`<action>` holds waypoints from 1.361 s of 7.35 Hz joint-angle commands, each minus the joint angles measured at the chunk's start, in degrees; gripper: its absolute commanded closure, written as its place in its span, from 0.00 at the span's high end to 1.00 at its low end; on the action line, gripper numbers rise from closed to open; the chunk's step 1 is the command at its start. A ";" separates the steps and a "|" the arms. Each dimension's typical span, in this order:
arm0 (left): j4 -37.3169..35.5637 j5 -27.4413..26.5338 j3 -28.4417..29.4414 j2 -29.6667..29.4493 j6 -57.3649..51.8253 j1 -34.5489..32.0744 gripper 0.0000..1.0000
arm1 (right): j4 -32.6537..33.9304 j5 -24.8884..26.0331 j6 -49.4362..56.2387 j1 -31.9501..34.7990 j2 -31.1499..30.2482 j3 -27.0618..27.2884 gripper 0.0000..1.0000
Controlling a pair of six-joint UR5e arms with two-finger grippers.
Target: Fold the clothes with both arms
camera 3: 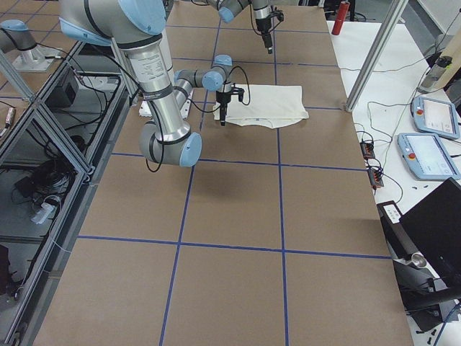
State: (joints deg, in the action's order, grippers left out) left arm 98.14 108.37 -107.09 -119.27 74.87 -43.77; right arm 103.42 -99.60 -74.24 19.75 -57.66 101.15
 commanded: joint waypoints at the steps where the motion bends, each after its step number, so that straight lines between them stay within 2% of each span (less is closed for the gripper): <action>1: 0.12 0.00 0.13 -0.09 0.19 0.00 1.00 | 2.56 0.02 1.72 1.16 -0.09 0.37 1.00; 4: 0.12 0.00 0.21 -0.09 0.28 0.26 1.00 | 3.72 0.46 4.44 3.62 -2.72 0.89 1.00; 6: 0.12 0.09 0.21 0.00 0.02 0.27 1.00 | 3.98 -0.06 5.16 4.77 -2.73 3.43 1.00; 7: 0.12 0.00 0.21 0.00 -0.07 0.27 1.00 | 3.72 -0.16 5.16 4.68 -2.03 4.58 1.00; 10: 0.21 0.00 0.30 0.09 -0.16 0.27 1.00 | 1.97 0.11 7.61 4.51 2.62 3.62 1.00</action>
State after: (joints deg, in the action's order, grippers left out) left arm 98.32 108.37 -106.82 -119.21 74.72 -43.53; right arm 106.39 -99.57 -67.76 24.34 -56.75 105.16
